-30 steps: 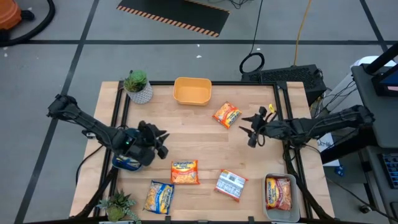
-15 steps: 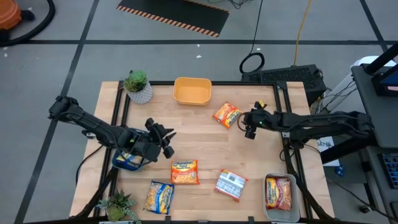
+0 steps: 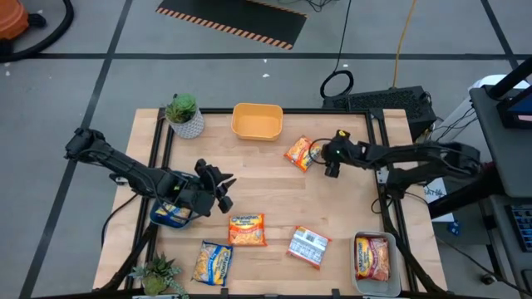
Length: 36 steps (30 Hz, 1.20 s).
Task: Sort Maruchan noodles
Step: Put the top orange noodle pack into the yellow bin
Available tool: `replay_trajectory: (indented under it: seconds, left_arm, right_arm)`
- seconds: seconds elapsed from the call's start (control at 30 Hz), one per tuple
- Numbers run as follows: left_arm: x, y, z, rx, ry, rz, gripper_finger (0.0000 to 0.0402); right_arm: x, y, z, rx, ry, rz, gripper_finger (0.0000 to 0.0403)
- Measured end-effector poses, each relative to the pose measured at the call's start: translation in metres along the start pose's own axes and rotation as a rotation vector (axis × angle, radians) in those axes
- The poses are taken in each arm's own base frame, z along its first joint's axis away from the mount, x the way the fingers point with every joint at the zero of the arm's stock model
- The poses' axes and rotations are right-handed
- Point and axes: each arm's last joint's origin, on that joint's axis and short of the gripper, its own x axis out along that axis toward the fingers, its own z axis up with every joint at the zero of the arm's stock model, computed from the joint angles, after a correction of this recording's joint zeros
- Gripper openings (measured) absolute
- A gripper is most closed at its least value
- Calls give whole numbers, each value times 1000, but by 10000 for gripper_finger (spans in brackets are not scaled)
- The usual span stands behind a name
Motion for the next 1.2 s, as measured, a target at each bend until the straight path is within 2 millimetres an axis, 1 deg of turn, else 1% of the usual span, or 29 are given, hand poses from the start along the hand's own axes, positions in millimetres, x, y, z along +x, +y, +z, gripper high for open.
replay_trajectory:
  seconds: [0.2,0.37,0.5,0.73,0.83,1.0,1.03,1.2]
  left_arm:
    - [0,-1,-1,-22,14,-17,88]
    - [0,-2,-1,-30,33,-41,88]
    - [-1,-2,-2,-23,34,-44,88]
    - [-1,-2,-2,-13,40,-42,88]
    - [-1,-2,-2,-16,45,-47,88]
    - [-1,-2,-3,-21,53,-57,88]
    - [-1,-2,-3,-21,54,-57,88]
    - [-1,-3,-2,-31,45,-64,88]
  right_arm:
    - [19,4,2,-24,-20,41,203]
    - [29,9,2,-40,-53,118,190]
    - [28,12,5,-45,-107,219,170]
    - [18,15,10,18,-173,325,120]
    - [17,13,14,62,-208,311,88]
    - [17,12,15,115,-220,322,14]
    - [17,12,15,117,-219,322,7]
    - [16,12,17,123,-236,313,5]
